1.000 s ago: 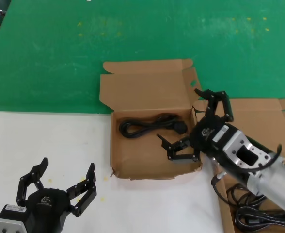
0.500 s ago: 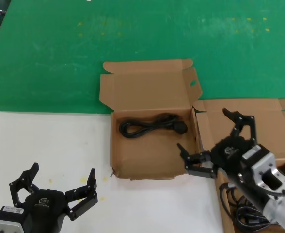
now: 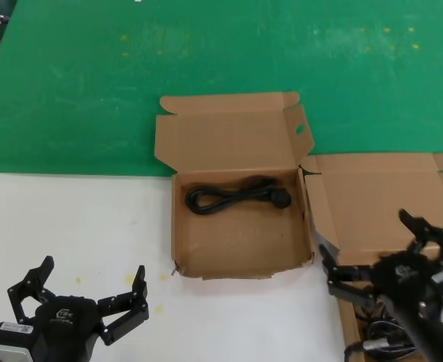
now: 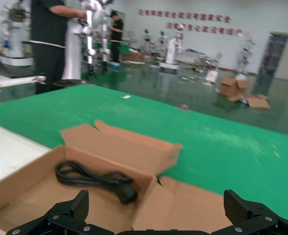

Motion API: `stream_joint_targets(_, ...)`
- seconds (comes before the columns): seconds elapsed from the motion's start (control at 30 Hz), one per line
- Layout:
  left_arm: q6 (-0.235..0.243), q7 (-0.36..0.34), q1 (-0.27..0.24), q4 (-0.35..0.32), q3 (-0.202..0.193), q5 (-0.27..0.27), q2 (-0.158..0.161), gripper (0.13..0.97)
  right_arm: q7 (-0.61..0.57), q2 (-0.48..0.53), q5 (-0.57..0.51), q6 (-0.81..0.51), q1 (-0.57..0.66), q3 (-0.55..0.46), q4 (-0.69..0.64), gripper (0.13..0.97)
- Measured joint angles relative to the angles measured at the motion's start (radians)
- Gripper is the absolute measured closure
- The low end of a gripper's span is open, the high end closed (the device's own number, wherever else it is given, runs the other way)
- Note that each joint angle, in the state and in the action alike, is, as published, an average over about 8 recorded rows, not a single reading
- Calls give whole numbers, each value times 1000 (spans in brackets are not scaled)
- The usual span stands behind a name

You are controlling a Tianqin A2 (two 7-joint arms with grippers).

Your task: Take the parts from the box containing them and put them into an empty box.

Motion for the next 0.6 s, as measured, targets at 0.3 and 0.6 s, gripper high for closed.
stream_joint_targets(0.3, -3, 4, 5, -3, -4, -4, -1, 132, -20, -1, 93, 75, -110, 52, 22, 129)
stream_joint_targets(0.6, -5, 8, 11, -6, -8, -8, -2, 132, -40, -1, 185, 150, -218, 103, 44, 129)
